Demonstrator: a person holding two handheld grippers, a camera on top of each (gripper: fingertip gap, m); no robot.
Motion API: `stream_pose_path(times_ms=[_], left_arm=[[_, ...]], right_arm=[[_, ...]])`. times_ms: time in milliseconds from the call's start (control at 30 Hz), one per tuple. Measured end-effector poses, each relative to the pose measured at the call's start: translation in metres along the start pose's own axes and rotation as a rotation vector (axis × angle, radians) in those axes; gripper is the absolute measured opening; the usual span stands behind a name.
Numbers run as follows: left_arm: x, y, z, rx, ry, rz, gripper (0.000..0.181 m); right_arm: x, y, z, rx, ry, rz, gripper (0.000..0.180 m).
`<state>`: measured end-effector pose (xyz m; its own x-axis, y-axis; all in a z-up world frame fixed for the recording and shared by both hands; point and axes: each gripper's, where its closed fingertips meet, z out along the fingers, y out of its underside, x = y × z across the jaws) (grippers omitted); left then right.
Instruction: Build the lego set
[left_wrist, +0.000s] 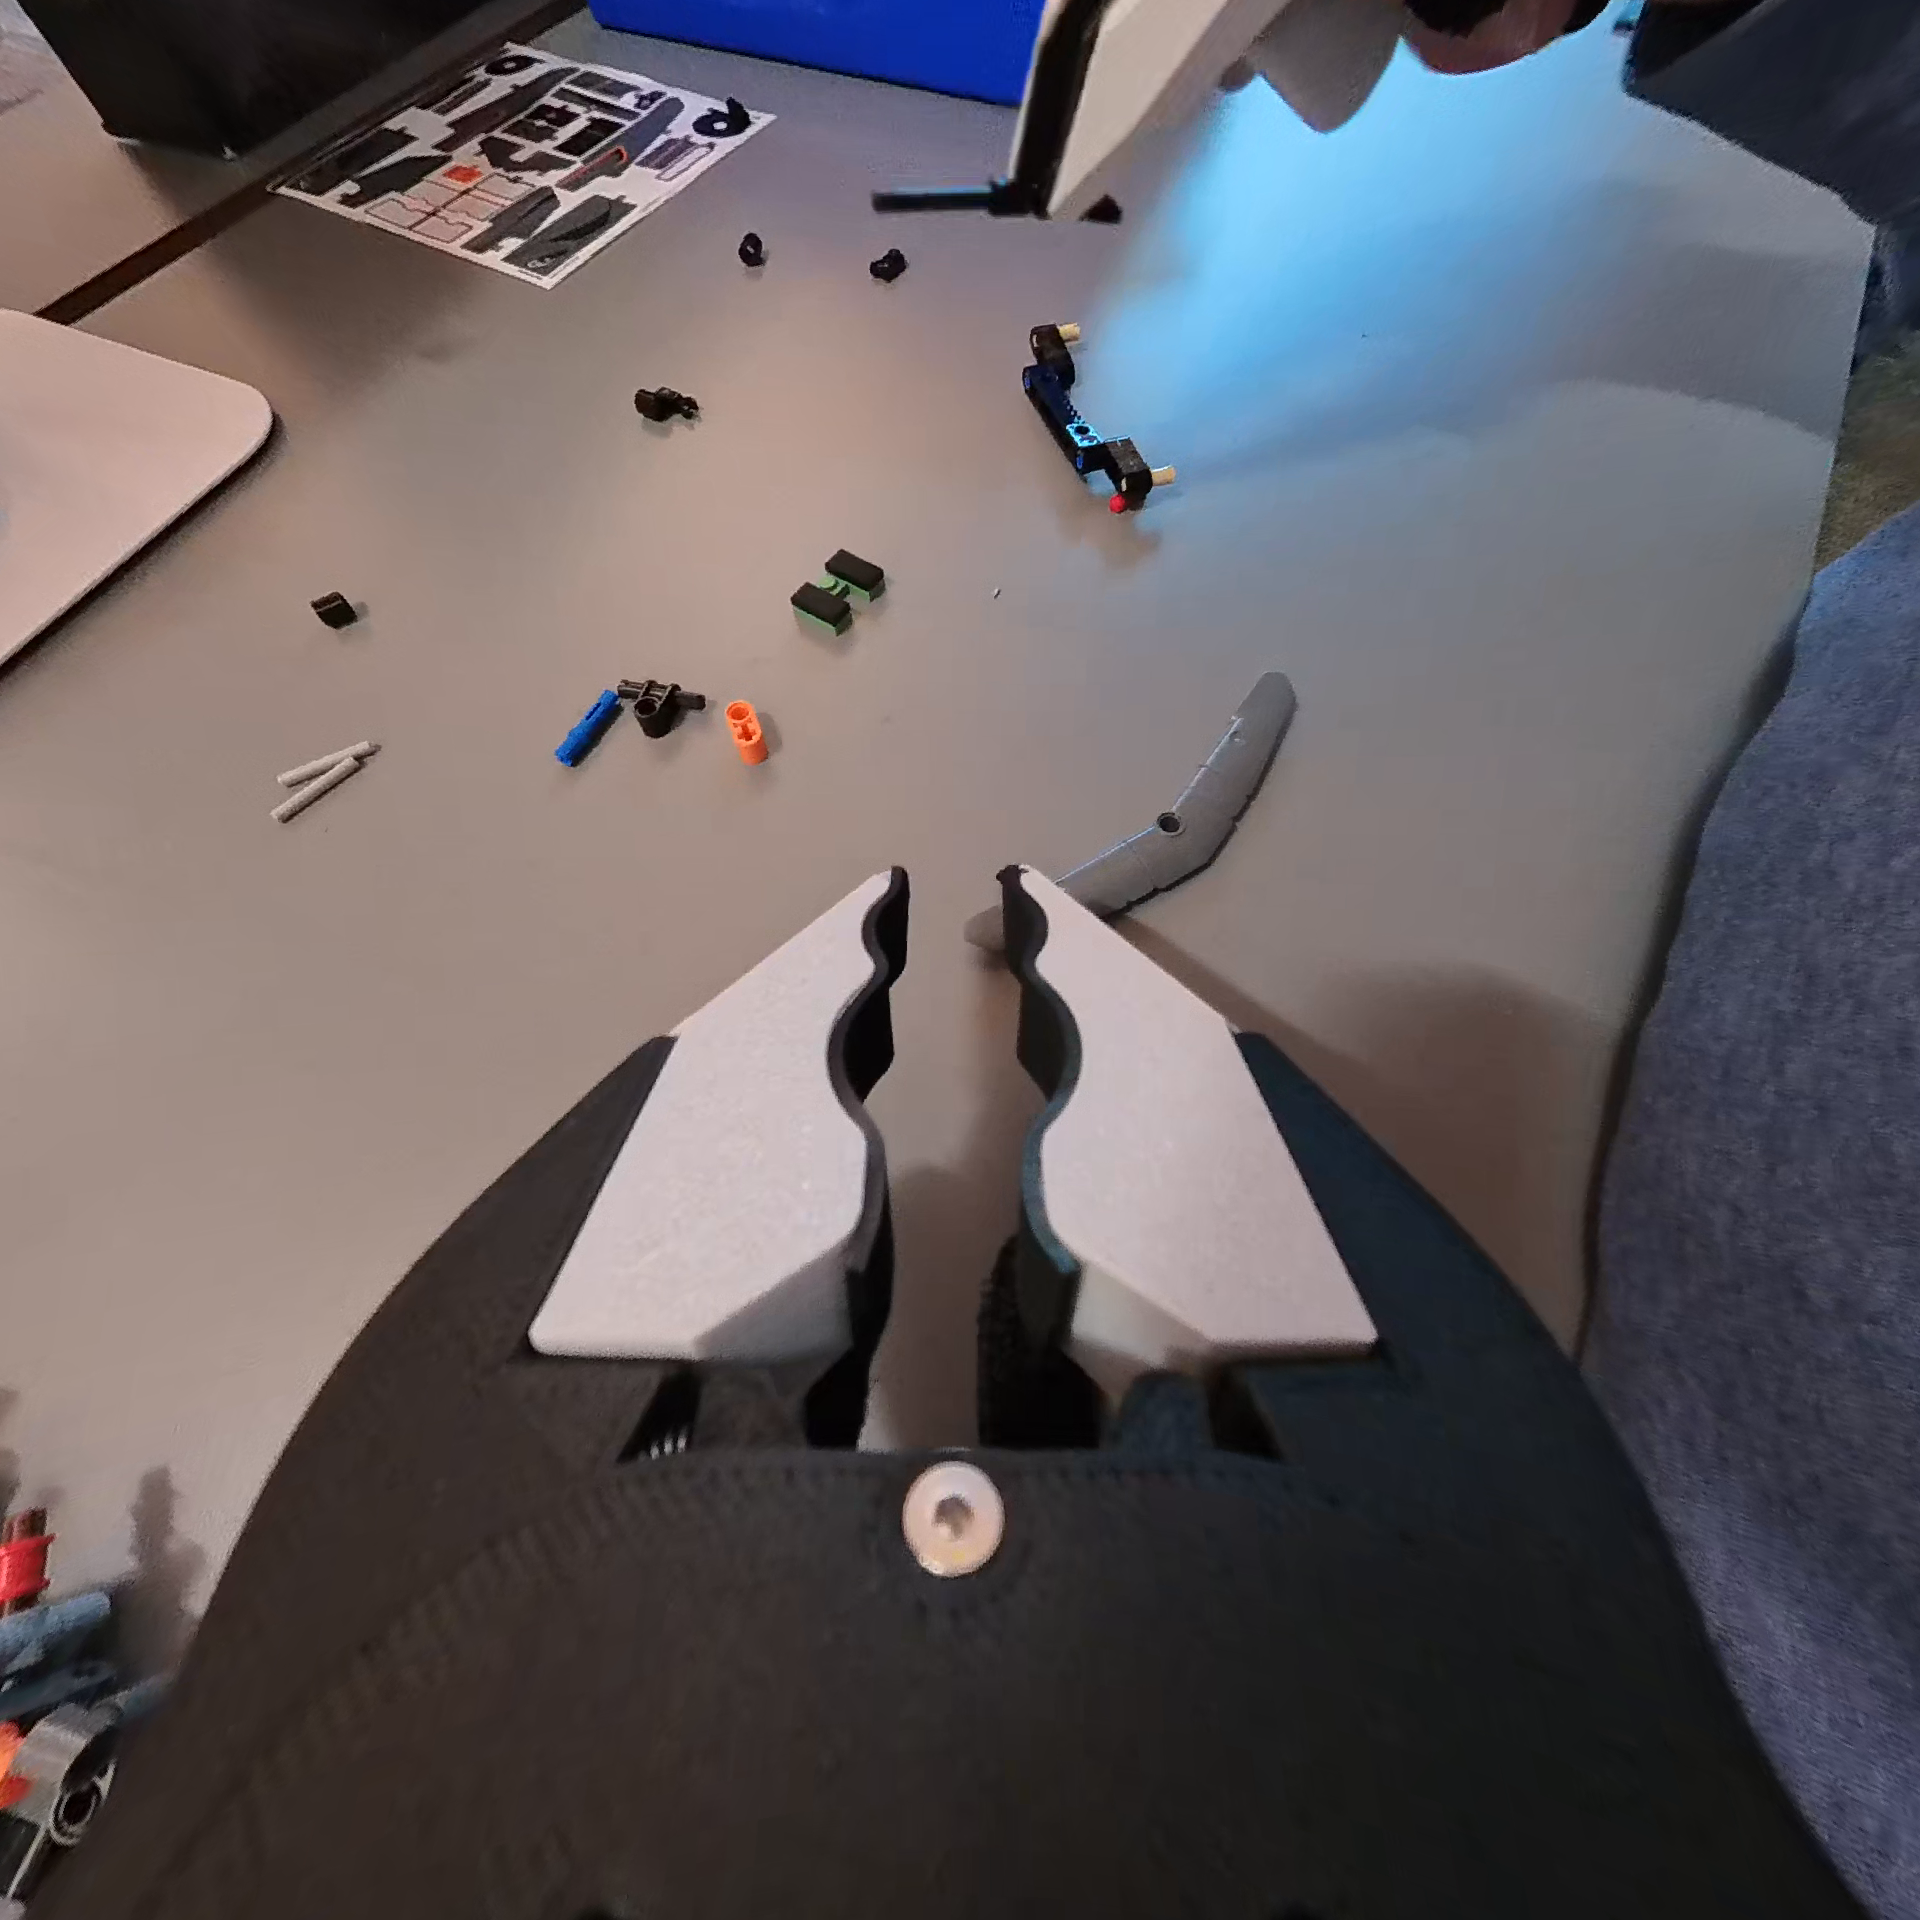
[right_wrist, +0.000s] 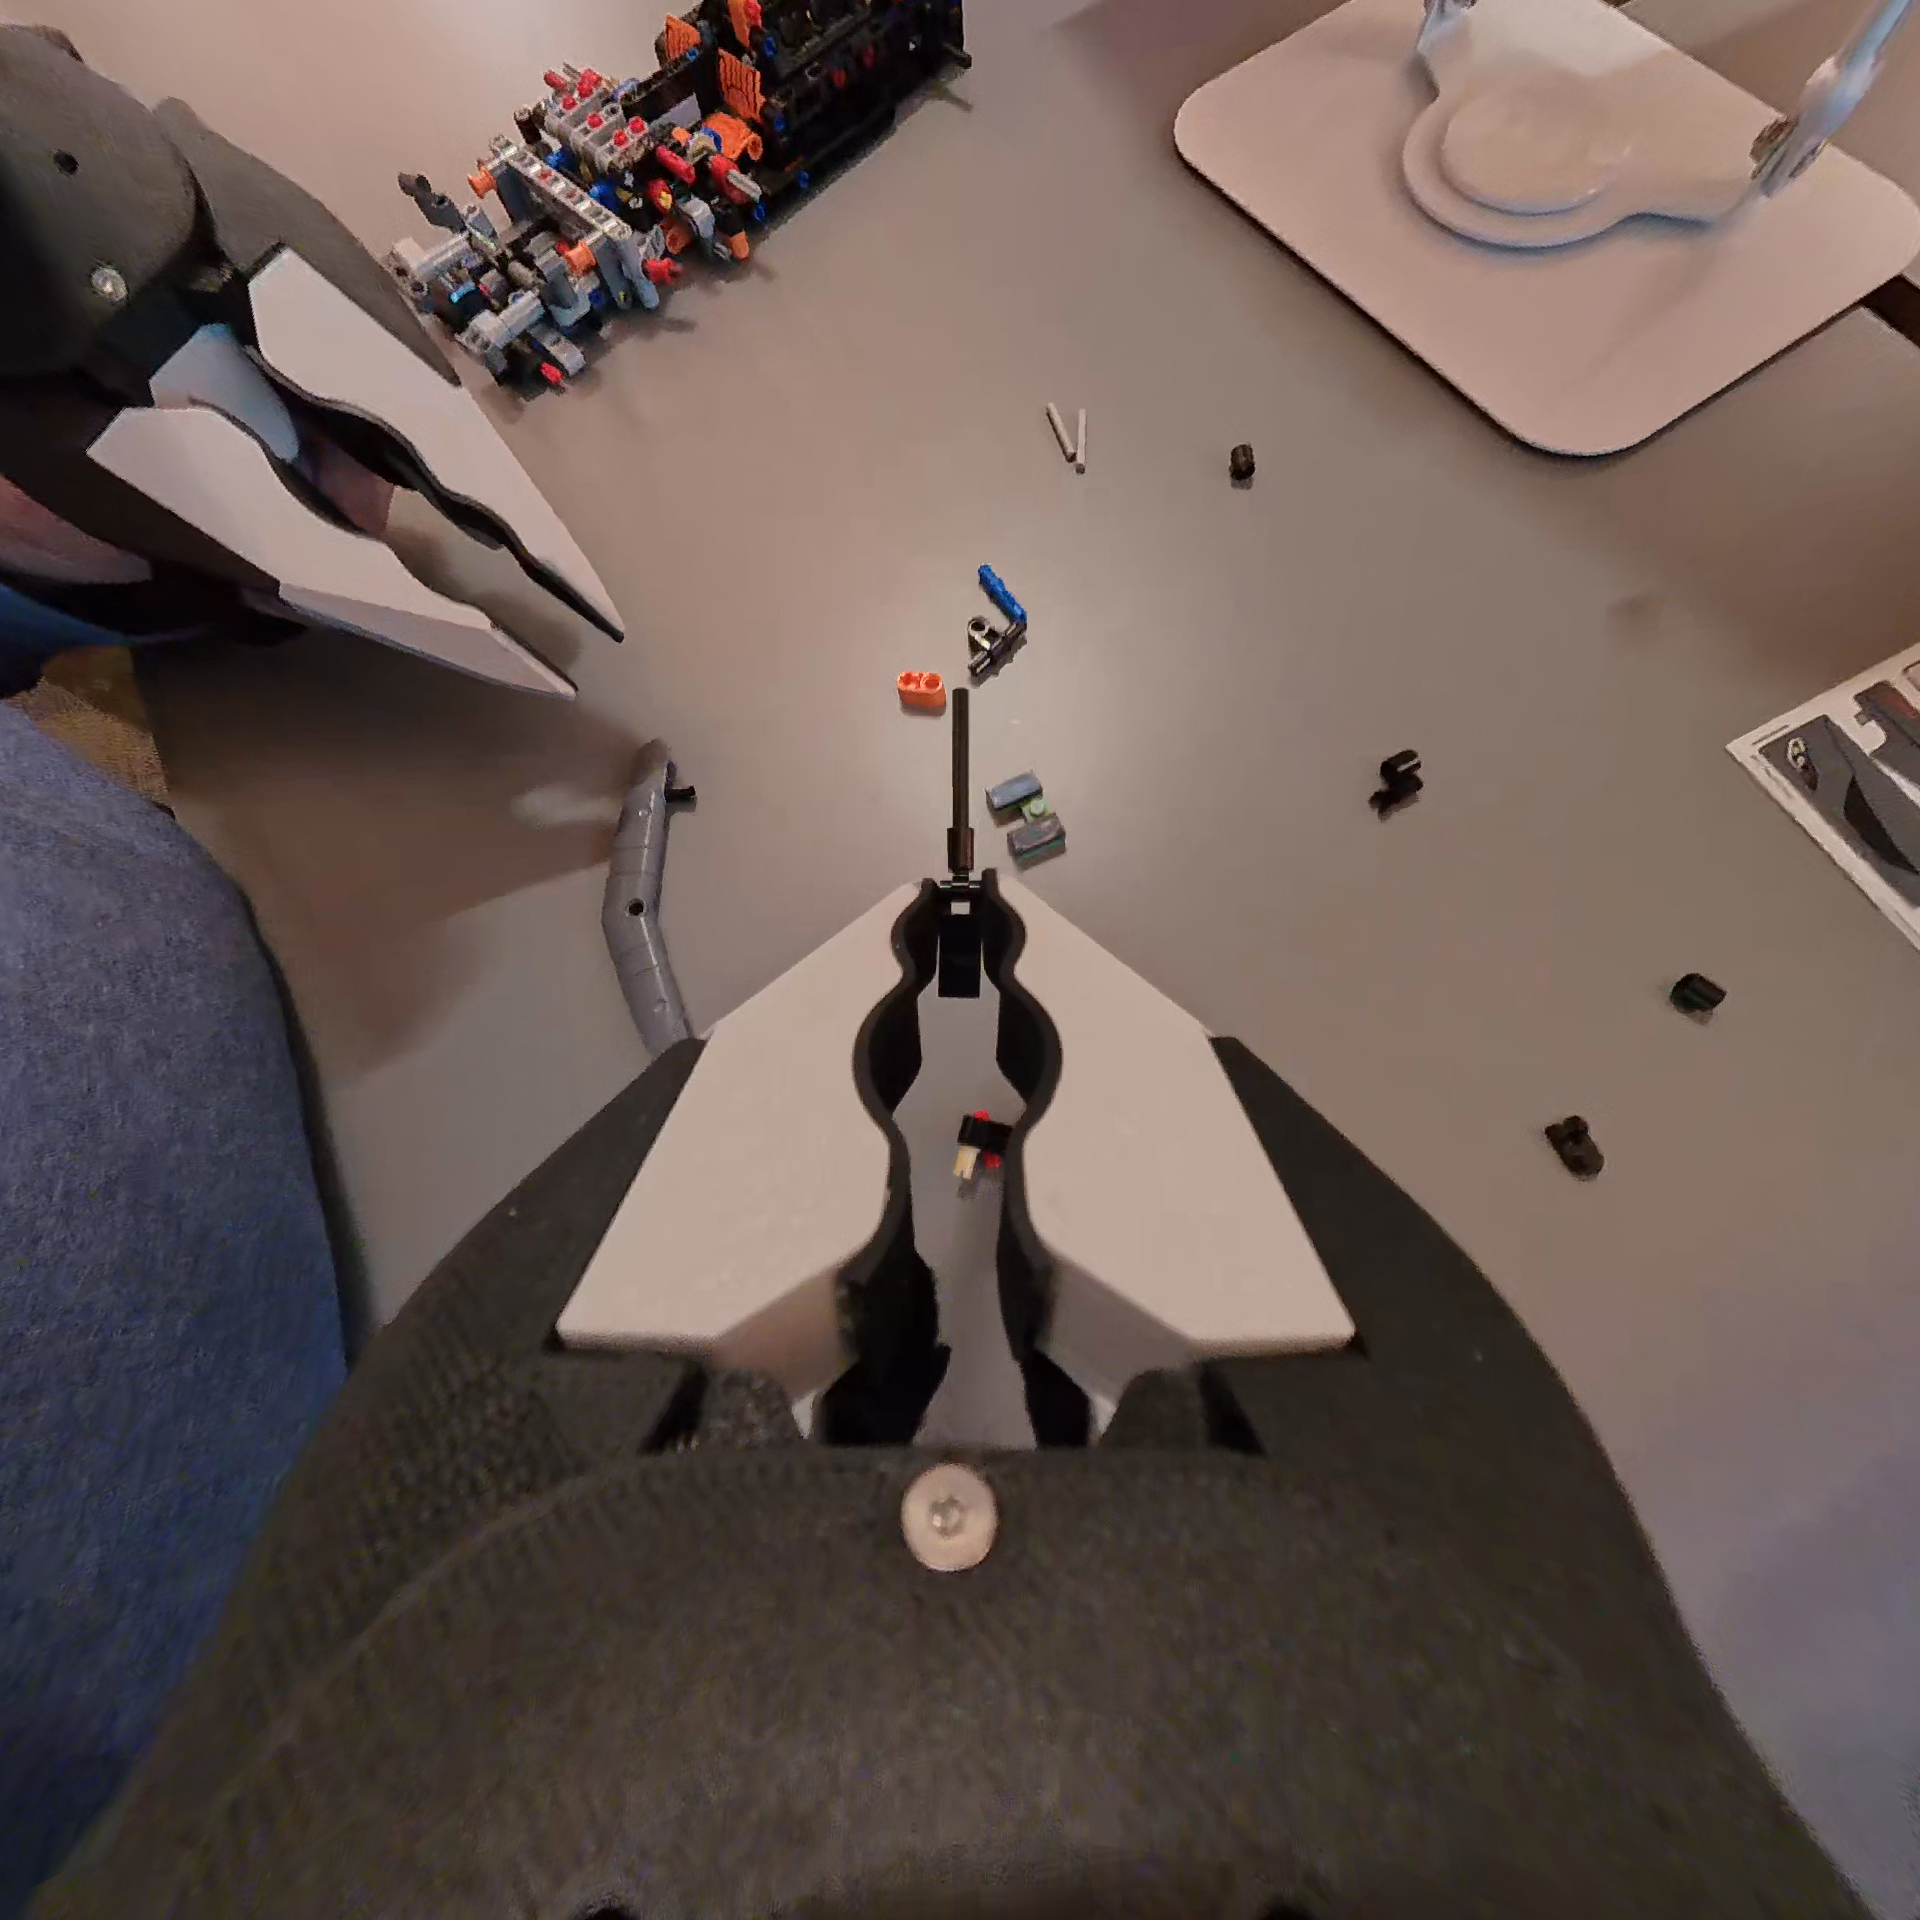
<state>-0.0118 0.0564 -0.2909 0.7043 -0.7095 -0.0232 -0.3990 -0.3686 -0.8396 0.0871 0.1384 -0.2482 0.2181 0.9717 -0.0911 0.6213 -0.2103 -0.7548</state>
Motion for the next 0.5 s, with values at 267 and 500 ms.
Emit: stream_pose_path(times_ms=[267, 500], left_arm=[[0.000, 0.000, 0.000, 0.002, 0.003, -0.003, 0.016], [0.006, 0.000, 0.003, -0.007, 0.012, 0.009, 0.016]], right_arm=[[-0.014, 0.062, -0.009, -0.146, -0.002, 0.018, 0.005], [-0.032, 0.101, -0.003, -0.242, -0.028, -0.003, 0.005]])
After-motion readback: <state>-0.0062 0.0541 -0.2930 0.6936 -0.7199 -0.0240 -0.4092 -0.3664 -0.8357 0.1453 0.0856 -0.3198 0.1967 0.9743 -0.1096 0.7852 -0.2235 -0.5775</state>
